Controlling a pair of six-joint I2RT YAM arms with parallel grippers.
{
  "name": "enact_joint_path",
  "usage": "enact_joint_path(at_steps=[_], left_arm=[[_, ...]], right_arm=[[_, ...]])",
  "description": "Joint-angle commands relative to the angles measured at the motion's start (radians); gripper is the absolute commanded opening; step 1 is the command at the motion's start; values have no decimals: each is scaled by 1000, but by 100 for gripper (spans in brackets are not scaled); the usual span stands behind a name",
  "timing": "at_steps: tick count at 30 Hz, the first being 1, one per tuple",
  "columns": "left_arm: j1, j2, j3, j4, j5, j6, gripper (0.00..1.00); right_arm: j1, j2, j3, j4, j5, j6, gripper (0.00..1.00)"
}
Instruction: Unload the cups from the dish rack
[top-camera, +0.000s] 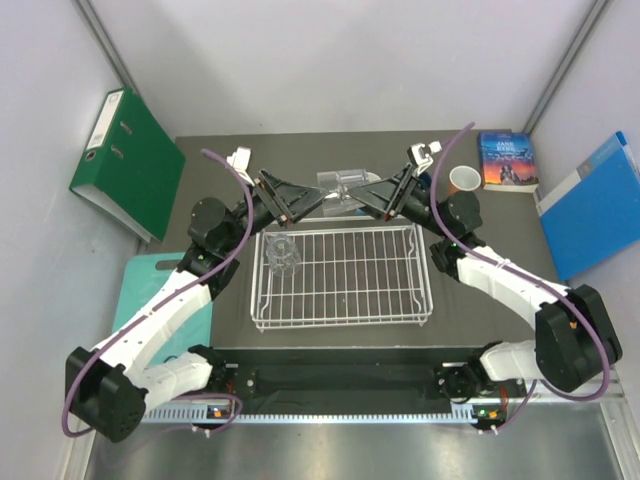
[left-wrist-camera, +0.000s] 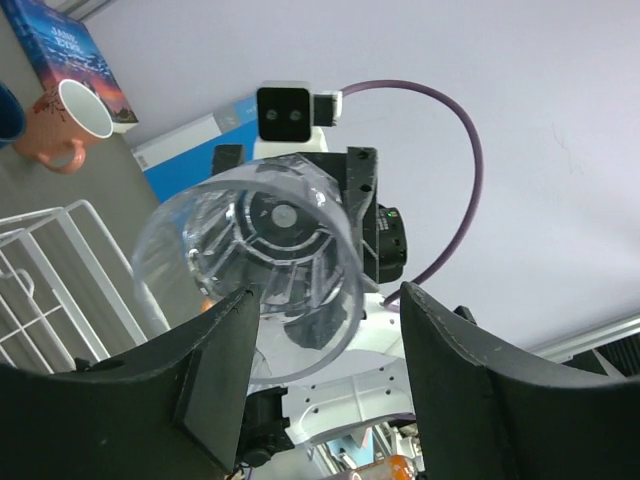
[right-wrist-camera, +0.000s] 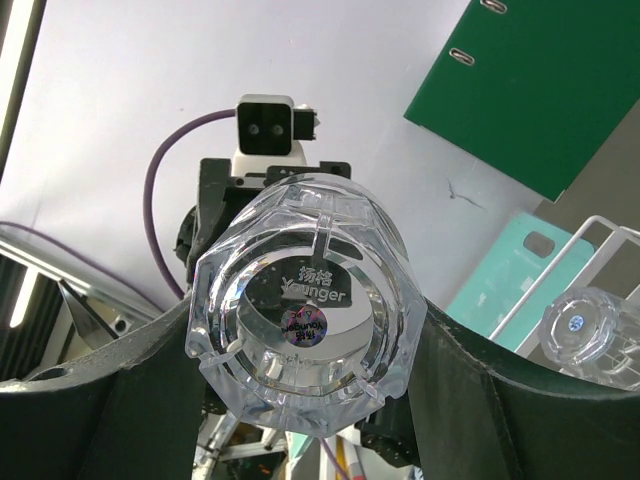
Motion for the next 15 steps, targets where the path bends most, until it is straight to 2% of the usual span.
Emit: enact_joint_path(at_steps=[1,10,15], left_arm=[[4,13,-5,108,25,-7,60],[4,64,23,128,40,-13,58],[4,88,34,136,53,-15,54]], right_arm=[[-1,26,51,128,-20,30,0],[38,49,78,82,-46,-13,0],[55,44,102,35,-76,-57,0]])
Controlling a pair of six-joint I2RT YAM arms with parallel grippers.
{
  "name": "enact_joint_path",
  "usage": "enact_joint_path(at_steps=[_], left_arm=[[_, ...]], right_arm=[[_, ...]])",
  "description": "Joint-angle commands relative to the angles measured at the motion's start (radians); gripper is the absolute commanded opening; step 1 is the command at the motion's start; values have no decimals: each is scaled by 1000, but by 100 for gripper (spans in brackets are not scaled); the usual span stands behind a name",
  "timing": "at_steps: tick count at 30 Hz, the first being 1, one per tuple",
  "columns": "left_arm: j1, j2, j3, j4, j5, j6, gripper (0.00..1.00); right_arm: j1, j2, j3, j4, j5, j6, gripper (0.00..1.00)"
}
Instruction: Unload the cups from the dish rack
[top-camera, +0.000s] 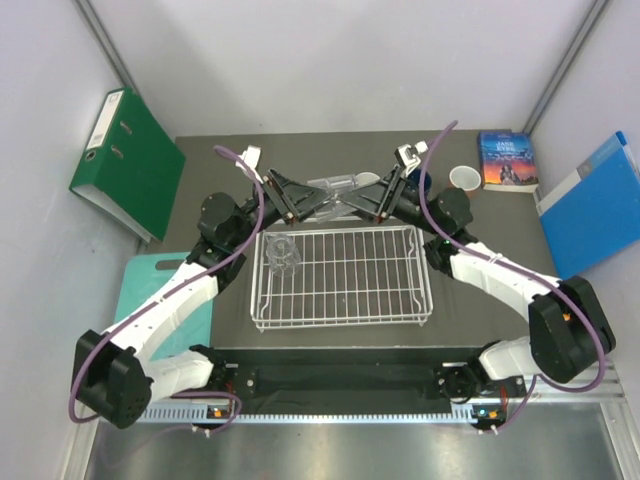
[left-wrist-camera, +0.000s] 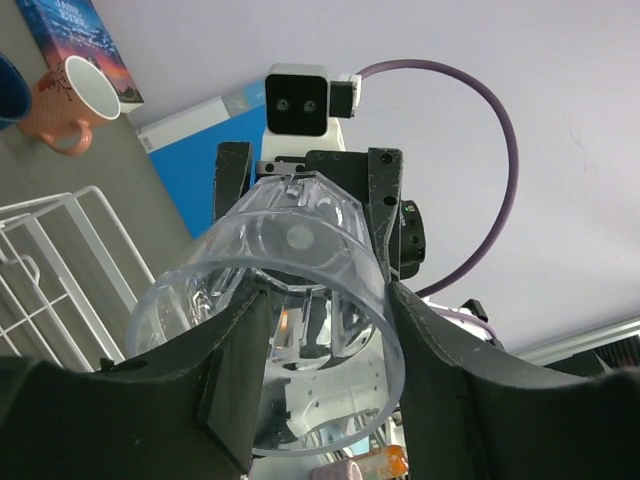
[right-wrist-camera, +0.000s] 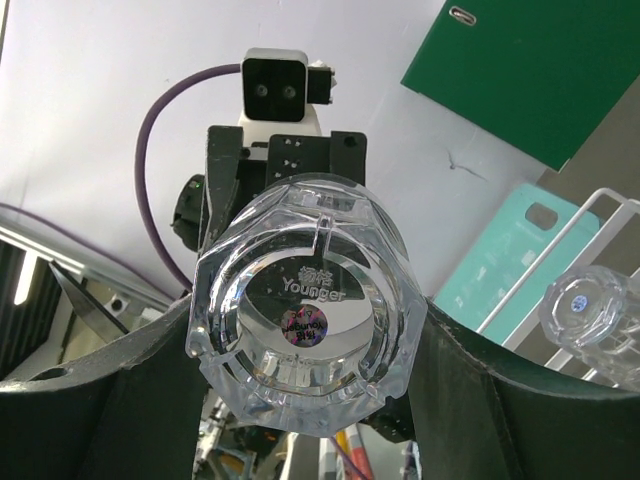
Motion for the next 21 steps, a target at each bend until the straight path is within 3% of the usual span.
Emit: enact_joint_path(at_steps=[1,4,5,10,11,12,13,14,15,21], left_arm=[[4,14,35,93,24,-4,50],[4,18,38,95,27,2,19],[4,23,41,84,32,8,0],[4,37,64,46,47,17,0],[4,38,75,-18,44,46,0],[5,38,90,-69,29,68,0],[7,41,133,-124,21,95,0],[10,44,157,-235,13,156,0],[14,51,185,-285,1,187,0],[36,141,447,-571,-74,359,0]], right_arm=[[24,-13,80,20,-36,-60,0],[23,-33,69,1,-39,-85,0],[24,-44,70,-20,-40,-104,0],[23,-75,81,-86,-53,-158,0],[23,-85,87,-140,-54,-190,9],[23,-93,109,-184,-50,-218,32],[21,-104,124,-255,-42,-250,70],[21,-133,138,-386,-1,-331,91],[20,-150,177,-477,34,-379,99],[6,-231,316,-834,260,-592,100]])
